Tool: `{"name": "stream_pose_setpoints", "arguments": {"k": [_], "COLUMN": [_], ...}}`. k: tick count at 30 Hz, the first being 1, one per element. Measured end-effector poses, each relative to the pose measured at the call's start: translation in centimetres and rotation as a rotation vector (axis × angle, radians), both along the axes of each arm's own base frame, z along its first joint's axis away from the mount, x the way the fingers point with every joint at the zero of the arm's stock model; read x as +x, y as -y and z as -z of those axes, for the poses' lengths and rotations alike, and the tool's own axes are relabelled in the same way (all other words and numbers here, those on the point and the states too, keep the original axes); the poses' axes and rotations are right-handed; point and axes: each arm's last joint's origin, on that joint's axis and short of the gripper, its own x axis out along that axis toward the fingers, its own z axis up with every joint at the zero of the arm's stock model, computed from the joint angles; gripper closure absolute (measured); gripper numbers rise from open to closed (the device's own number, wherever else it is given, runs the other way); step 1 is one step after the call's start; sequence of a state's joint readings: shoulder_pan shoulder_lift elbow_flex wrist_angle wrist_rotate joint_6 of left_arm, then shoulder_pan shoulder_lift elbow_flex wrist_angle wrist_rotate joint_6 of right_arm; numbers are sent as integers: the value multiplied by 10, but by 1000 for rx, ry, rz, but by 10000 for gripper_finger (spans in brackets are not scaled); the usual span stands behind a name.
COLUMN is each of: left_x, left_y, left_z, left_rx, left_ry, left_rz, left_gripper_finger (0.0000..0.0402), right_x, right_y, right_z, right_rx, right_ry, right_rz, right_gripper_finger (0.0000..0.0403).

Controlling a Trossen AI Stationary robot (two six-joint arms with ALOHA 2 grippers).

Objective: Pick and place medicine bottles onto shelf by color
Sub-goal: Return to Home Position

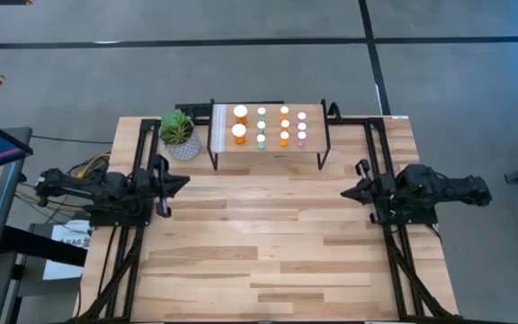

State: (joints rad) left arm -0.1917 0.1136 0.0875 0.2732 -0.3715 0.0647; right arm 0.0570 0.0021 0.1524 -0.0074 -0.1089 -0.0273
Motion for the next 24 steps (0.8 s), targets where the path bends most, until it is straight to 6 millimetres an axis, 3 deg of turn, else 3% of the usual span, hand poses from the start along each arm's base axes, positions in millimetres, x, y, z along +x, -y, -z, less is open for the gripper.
{"name": "stream_pose_setpoints", "arguments": {"k": [4,11,18,24], "left_x": [-3,-5,-4,-2], "left_y": [-1,1,2,2], "left_z": [15,15,19,26], "left_rx": [15,62,64,21], "left_ry": [52,59,18,-50], "left_rz": [-12,64,87,78], "left_gripper_finger": [399,401,401,401], "right_x": [0,1,12,13], "right_y": [1,1,6,11], "right_z": [3,6,43,44], "right_rx": [0,-1,26,37], "right_ry": [-35,-57,-113,-108], "right_rz": [21,37,117,180], "right_gripper_finger": [399,391,396,396]}}
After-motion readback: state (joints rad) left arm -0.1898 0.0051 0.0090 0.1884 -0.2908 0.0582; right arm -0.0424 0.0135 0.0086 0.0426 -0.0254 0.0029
